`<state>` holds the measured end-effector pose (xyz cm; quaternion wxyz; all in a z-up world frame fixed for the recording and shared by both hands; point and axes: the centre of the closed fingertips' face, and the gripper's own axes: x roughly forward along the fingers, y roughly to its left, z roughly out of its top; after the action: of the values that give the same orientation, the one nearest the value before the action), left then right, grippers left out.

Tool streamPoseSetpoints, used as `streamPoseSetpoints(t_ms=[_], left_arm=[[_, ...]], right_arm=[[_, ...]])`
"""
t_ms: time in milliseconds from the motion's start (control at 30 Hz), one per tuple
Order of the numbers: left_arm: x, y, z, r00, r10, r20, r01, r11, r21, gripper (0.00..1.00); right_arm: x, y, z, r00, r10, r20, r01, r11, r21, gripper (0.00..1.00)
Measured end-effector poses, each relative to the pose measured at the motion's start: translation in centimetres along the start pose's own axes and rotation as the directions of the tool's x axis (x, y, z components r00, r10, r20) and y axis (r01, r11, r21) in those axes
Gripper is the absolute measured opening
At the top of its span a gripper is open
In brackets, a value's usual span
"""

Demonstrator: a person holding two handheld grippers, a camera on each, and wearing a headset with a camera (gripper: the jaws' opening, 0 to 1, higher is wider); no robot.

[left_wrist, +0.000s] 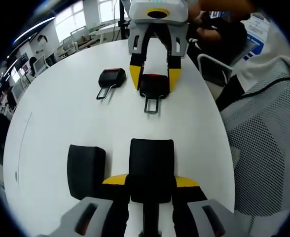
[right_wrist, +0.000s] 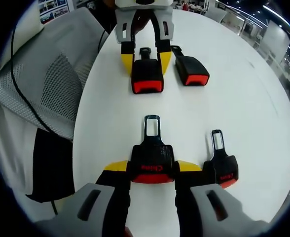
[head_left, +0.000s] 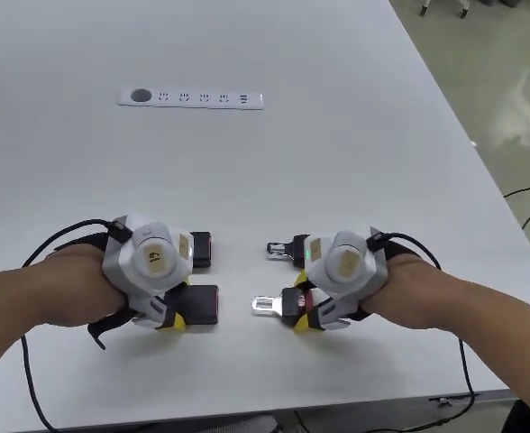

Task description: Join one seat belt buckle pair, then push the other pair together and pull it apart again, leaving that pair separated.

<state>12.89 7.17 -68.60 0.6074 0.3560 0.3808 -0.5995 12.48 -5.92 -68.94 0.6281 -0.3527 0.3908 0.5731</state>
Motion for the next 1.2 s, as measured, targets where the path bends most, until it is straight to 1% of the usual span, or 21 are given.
streamPoseSetpoints(t_ms=[67,133,300,367,467,533,567,633,933,1200], left_arm=[[0.1,0.1,-0.1,1.0,0.0,0.001,0.0,1.0,-0.002,0.34],[0.1,0.1,-0.1,1.0,0.0,0.001,0.0,1.0,-0.003,0.34],[0.3,0.3,-0.4,1.0,0.001,-0.003,-0.001,1.0,-0.004,0.34],[0.3,0.2,-0.4,1.0,0.002,-0.006,-0.002,1.0,-0.005,0.34],[0.2,0.2,-0.4,1.0,0.003,-0.009,-0.003,1.0,-0.008,0.34],[0.2,0.2,-0.3,0.9999,0.003,-0.012,-0.004,1.0,-0.009,0.34],[0.2,0.2,-0.3,0.9999,0.003,-0.013,-0.003,1.0,-0.008,0.34],[0.2,0.0,-0.2,0.9999,0.003,-0.016,-0.003,1.0,-0.008,0.34],[0.2,0.1,-0.2,0.9997,0.002,-0.025,-0.002,1.0,-0.005,0.34],[0.2,0.0,-0.1,0.9996,-0.001,-0.029,0.001,1.0,0.014,0.34]], right_arm=[[0.3,0.3,0.6,1.0,0.004,-0.003,-0.004,1.0,-0.011,0.33],[0.5,0.2,1.0,1.0,0.004,-0.001,-0.004,1.0,-0.011,0.33],[1.2,0.6,2.2,0.9999,0.012,0.002,-0.012,0.999,-0.031,0.33],[1.3,0.8,2.8,1.0,0.005,0.007,-0.005,0.999,-0.035,0.33],[1.6,0.6,3.3,1.0,0.002,0.006,-0.002,0.999,-0.034,0.33],[1.6,0.8,3.7,1.0,0.002,0.006,-0.002,0.999,-0.04,0.33],[1.7,0.7,3.9,1.0,0.002,0.005,-0.002,0.999,-0.042,0.33],[1.9,0.6,4.1,1.0,0.001,0.006,-0.001,0.999,-0.049,0.33],[2.2,0.8,5.0,0.9997,-0.007,0.023,0.008,0.999,-0.053,0.33],[2.3,0.7,5.1,0.9993,0.001,0.037,0.0,0.999,-0.036,0.32]])
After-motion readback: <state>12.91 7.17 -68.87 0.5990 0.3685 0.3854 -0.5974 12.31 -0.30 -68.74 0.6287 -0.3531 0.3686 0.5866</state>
